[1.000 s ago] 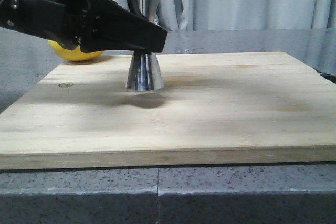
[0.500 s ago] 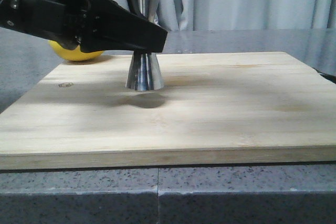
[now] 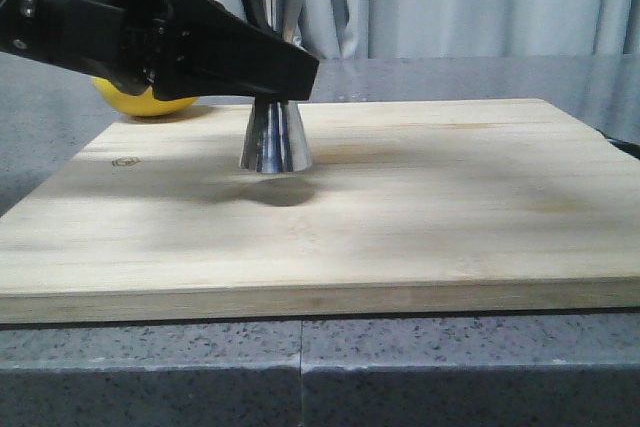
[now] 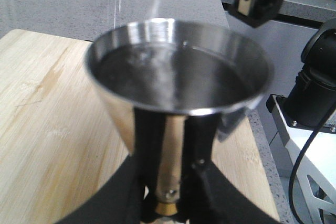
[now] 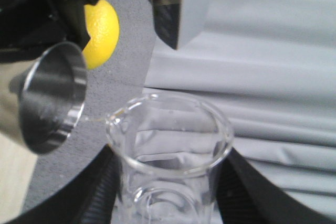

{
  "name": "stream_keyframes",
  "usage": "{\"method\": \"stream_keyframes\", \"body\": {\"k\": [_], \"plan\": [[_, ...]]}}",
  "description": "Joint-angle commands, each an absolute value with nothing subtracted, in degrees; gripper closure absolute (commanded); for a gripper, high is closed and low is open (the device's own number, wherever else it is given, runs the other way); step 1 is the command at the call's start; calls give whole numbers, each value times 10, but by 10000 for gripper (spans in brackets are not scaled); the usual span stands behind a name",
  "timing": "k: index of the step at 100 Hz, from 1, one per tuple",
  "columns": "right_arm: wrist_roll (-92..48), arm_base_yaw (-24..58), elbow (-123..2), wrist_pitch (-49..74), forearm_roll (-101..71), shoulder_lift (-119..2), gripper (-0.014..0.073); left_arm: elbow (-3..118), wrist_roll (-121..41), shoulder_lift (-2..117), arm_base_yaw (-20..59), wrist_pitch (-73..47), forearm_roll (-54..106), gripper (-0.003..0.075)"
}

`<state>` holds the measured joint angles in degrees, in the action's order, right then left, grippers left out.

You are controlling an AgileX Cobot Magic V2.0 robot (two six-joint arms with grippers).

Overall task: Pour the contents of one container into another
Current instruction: 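Tilt the beaker upright and carry it away from the jigger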

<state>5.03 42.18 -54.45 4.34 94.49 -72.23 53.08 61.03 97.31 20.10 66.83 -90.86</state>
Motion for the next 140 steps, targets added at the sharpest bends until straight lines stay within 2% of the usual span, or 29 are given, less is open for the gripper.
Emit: {"method": "stream_keyframes", "body": {"k": [1, 39, 57, 76, 90, 116, 140], "plan": [[112, 422, -566, 70, 930, -702, 452, 546, 614, 946, 206, 707, -882, 722], [447, 405, -566, 129, 910, -702, 452, 546, 614, 946, 206, 707, -882, 722], [566, 359, -566, 127, 910, -702, 452, 546, 614, 946, 206, 707, -882, 722], [654, 290, -566, 72, 910, -702, 452, 546, 614, 946, 206, 707, -882, 722], [676, 234, -561, 16, 910, -704, 452, 546, 614, 946, 206, 707, -882, 722], [700, 89, -526, -167, 868, -715, 452, 546, 614, 946, 206, 707, -882, 722], [637, -26, -520, -402, 793, -778, 452, 546, 614, 946, 206, 707, -882, 722]]}}
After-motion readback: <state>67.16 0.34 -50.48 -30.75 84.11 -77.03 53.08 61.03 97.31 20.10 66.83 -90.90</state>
